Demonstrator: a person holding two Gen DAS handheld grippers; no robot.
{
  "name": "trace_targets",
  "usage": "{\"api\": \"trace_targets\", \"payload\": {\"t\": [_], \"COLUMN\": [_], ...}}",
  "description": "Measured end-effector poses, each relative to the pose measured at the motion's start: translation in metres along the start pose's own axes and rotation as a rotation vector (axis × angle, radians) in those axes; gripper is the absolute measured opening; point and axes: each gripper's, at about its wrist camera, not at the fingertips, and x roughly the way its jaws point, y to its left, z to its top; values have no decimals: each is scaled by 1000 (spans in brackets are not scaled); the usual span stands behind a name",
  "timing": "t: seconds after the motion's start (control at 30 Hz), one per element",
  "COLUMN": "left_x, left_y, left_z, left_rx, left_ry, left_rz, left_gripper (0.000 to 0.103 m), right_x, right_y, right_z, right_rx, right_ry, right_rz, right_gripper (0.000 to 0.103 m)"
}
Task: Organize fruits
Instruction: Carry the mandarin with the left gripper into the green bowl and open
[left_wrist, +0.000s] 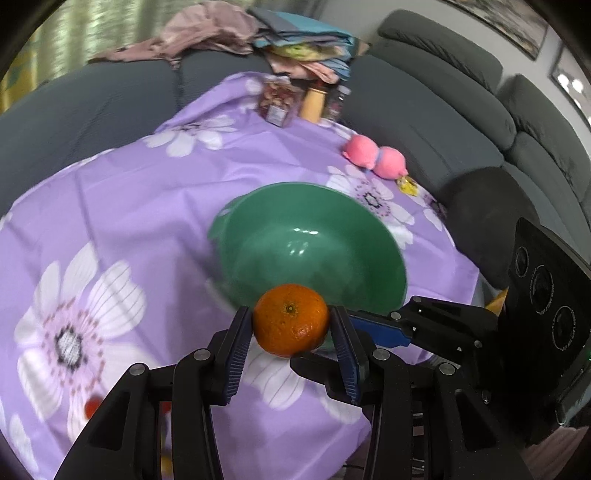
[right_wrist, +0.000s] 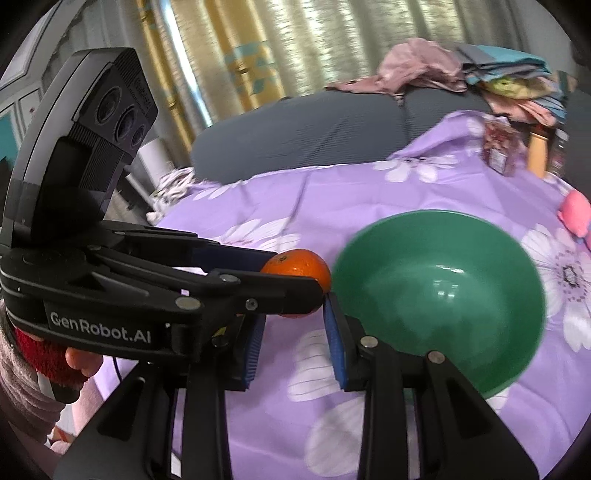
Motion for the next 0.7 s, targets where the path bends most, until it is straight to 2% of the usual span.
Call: {"api": "trace_targets", "payload": {"t": [0.27, 0.57, 0.7], "left_x": [40, 55, 49], "left_y": [-9, -8, -4], "left_z": [18, 20, 21], "left_rx": [-3, -30, -38], "left_ry": [65, 109, 99], "left_rz": [-57, -54, -22], "left_gripper": [43, 43, 43], "right_x": [7, 17, 15], "right_y": [-39, -50, -48], "right_z": [-1, -5, -8], "right_rx": [70, 101, 100], "right_ry": [28, 66, 76], "right_rz": [-56, -77, -96], "right_gripper": [33, 34, 44]}}
